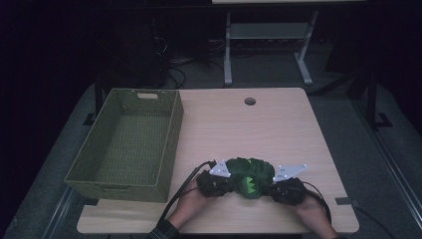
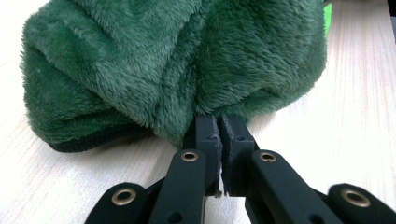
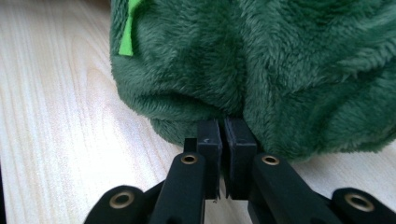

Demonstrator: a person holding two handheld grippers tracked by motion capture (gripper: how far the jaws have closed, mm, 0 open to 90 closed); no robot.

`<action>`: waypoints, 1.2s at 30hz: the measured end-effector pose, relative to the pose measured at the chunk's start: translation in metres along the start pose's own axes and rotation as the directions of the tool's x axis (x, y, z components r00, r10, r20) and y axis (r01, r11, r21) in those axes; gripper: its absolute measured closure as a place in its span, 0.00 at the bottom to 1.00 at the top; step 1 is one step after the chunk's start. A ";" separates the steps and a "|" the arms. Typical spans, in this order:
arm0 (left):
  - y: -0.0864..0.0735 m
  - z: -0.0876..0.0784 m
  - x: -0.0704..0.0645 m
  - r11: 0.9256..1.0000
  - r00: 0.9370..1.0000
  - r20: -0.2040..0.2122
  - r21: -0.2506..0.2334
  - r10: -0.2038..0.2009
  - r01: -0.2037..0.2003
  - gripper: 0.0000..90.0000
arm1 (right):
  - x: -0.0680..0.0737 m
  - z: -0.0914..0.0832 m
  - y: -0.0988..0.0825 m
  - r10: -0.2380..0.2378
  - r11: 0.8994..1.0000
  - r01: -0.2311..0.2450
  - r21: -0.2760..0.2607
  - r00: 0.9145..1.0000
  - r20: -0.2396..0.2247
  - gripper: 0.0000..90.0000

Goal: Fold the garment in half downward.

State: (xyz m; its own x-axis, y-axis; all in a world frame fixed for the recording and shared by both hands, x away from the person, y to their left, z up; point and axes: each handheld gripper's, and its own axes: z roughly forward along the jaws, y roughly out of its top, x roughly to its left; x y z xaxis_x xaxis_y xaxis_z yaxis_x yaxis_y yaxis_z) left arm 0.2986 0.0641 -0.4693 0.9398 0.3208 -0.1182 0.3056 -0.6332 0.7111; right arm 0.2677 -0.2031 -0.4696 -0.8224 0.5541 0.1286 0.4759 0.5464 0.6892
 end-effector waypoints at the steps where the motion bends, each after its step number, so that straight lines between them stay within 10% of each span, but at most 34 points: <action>1: 0.000 0.000 0.000 1.000 1.000 0.000 -0.002 -0.002 0.002 0.96 | 0.000 0.000 0.000 0.002 1.000 -0.002 -0.002 1.000 0.000 0.95; 19: -0.007 -0.021 -0.009 1.000 1.000 -0.025 -0.010 -0.017 0.017 0.74 | 0.020 -0.037 -0.011 -0.010 0.990 0.016 -0.141 0.999 0.039 0.59; 30: 0.004 -0.043 -0.008 0.997 0.999 -0.020 -0.071 -0.044 0.043 0.97 | 0.013 -0.054 -0.004 0.019 0.980 -0.006 -0.198 0.998 0.063 0.97; 36: 0.021 -0.044 -0.009 0.993 0.999 -0.007 -0.111 -0.042 0.041 0.99 | 0.002 -0.050 0.002 0.033 0.981 -0.023 -0.193 0.998 0.048 1.00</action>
State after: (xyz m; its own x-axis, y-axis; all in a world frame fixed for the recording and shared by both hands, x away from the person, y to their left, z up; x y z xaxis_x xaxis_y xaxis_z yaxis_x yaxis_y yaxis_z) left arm 0.2903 0.0791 -0.4224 0.9250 0.3519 -0.1431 0.3249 -0.5376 0.7781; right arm 0.2513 -0.2320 -0.4320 -0.7905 0.6011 0.1174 0.4258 0.4016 0.8108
